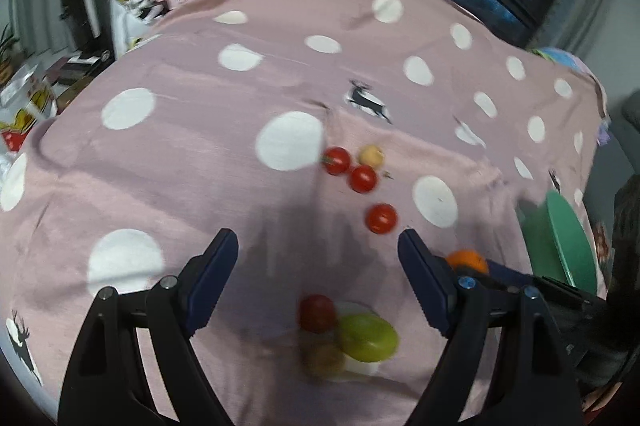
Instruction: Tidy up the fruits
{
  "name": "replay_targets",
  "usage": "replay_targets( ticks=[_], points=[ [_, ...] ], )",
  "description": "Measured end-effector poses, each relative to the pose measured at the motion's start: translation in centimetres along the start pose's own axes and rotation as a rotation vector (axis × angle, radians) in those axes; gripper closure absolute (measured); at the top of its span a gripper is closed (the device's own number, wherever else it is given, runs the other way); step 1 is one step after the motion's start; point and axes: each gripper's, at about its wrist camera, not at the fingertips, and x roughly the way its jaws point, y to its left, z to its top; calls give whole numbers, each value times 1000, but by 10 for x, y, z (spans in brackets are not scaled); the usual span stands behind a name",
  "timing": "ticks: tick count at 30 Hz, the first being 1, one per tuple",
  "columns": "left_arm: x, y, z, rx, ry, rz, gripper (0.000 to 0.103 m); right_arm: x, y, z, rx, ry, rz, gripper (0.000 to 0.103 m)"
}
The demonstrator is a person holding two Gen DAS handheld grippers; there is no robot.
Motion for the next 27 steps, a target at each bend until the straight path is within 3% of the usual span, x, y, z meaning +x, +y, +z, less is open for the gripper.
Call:
replay_targets(
  ticks=[3,8,11,17,21,27],
  points=[
    [2,-14,-5,41,8,-8,21,1,-1,-15,-87,32,-121,61],
    [7,-25,-10,64,24,-20,21,13,-11,-24,-97,97,-121,61],
    [8,-29,-13,82,27,-12,21,13,-11,-22,-97,92,-124,61],
    [7,-34,-15,84,30,-21,21,1,-23,-21,-41,72,-87,59],
    [4,-44,-19,101,46,-75,21,-25,-39,-17,30,-5,-24,50],
    [4,-72,-32,177,90,-137,22,-43,-56,-14,141,-67,62,49]
  ],
)
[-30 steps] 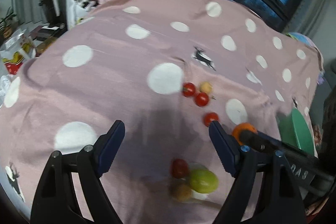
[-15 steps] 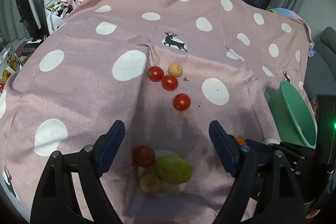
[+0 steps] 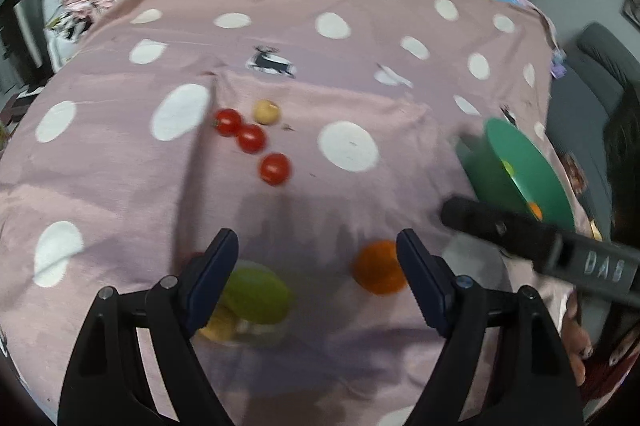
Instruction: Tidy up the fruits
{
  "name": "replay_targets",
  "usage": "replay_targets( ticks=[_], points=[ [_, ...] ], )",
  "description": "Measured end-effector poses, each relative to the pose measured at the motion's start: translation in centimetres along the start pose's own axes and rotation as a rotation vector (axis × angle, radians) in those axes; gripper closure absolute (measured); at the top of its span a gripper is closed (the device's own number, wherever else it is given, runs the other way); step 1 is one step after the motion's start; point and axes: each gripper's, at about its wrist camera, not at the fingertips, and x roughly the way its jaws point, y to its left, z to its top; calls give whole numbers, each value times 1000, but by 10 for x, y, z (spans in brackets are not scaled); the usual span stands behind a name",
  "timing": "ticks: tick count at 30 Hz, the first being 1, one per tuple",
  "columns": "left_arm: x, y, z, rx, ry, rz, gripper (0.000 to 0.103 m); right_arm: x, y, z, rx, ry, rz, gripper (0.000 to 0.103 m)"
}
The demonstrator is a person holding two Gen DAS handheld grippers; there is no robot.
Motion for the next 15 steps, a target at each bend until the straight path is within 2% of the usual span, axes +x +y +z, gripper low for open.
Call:
replay_targets(
  ticks=[3,7,10,15],
  points=[
    [5,-16,-6,41,27,-54,25,3,-4,1,48,0,33,49],
    [16,-30,-13,71,80,-117,35,13,-4,1,65,31,61,49],
    [25,-33,-17,76,110,-124,40,21,-6,0,77,59,89,49],
    [35,-31,-18,57,136,-126,41,36,-12,-3,96,108,86,49]
  ],
)
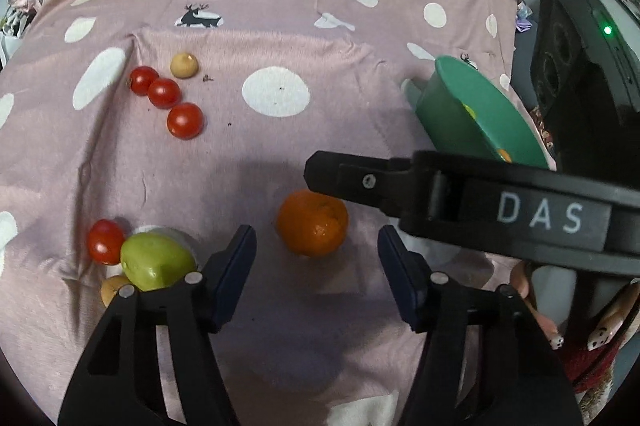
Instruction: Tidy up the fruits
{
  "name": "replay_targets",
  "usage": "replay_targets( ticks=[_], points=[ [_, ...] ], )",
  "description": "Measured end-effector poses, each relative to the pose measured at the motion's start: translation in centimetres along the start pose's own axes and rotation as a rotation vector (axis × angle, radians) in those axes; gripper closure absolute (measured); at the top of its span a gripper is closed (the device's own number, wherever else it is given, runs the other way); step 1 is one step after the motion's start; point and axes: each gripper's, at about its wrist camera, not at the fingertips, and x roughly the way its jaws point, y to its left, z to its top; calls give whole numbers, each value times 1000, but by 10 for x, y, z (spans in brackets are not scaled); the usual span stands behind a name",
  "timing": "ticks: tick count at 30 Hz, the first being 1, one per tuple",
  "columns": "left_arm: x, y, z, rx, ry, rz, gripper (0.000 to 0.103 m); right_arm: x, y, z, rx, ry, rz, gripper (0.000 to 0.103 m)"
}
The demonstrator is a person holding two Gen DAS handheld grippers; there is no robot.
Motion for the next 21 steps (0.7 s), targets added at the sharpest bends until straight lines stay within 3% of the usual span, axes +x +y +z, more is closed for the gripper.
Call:
replay_targets(
  ticks=[9,17,21],
  points=[
    [15,0,-2,-30,50,-48,46,15,-9,-3,32,62,41,49],
    [23,2,-3,-53,69,-51,58,22,-9,-3,17,82,49,50],
    [24,3,-2,-55,61,-37,63,23,-6,-3,-9,78,21,56]
  ],
)
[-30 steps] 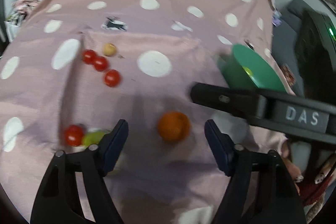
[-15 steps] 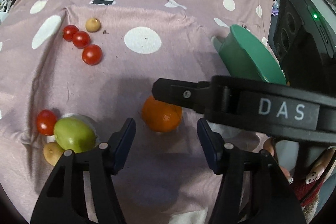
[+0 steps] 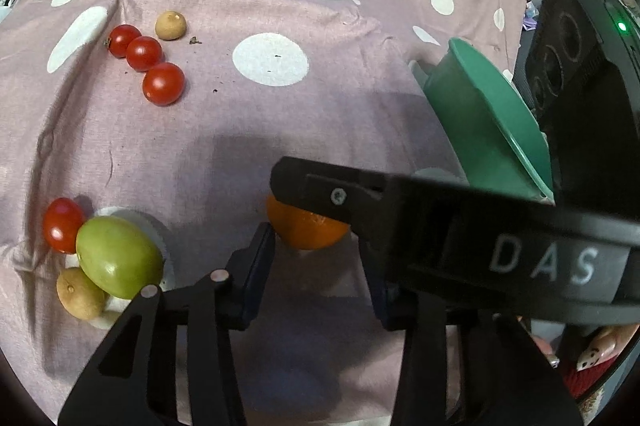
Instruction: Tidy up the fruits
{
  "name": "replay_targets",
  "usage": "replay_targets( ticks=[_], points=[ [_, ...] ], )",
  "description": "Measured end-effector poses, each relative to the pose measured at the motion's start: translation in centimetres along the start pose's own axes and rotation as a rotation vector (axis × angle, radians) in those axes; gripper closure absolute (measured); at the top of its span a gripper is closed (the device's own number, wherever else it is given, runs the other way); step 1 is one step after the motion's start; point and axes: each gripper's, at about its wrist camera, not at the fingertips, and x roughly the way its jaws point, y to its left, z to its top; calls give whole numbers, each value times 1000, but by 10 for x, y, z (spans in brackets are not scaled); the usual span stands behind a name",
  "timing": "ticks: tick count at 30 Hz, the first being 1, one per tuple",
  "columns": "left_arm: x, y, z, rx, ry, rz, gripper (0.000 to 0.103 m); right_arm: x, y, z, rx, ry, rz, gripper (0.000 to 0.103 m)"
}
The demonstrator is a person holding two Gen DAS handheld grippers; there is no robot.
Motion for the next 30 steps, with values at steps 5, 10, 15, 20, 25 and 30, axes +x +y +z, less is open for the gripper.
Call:
replay_targets(
  ticks=[5,10,15,20,25,30],
  points=[
    [-4,-4,1,11,-17,24,67,-4,4,-1,-37,-24,-29,60],
    [-21,-10,4,30,-75,24,67,-19,14,-2,-79,-82,-31,61],
    [-43,-26,10,64,-152,18,67,-46,26,-3,-124,-173,-33,61],
    [-55,-49,18,122,-208,6,67,-75,27,-4,-140,-268,-35,61],
    [-56,-74,31,178,-237,-35,67,-103,22,-4,-127,-373,-65,61],
    [-50,-99,40,230,-243,-67,67,-126,4,-3,-77,-448,-80,62]
  ],
)
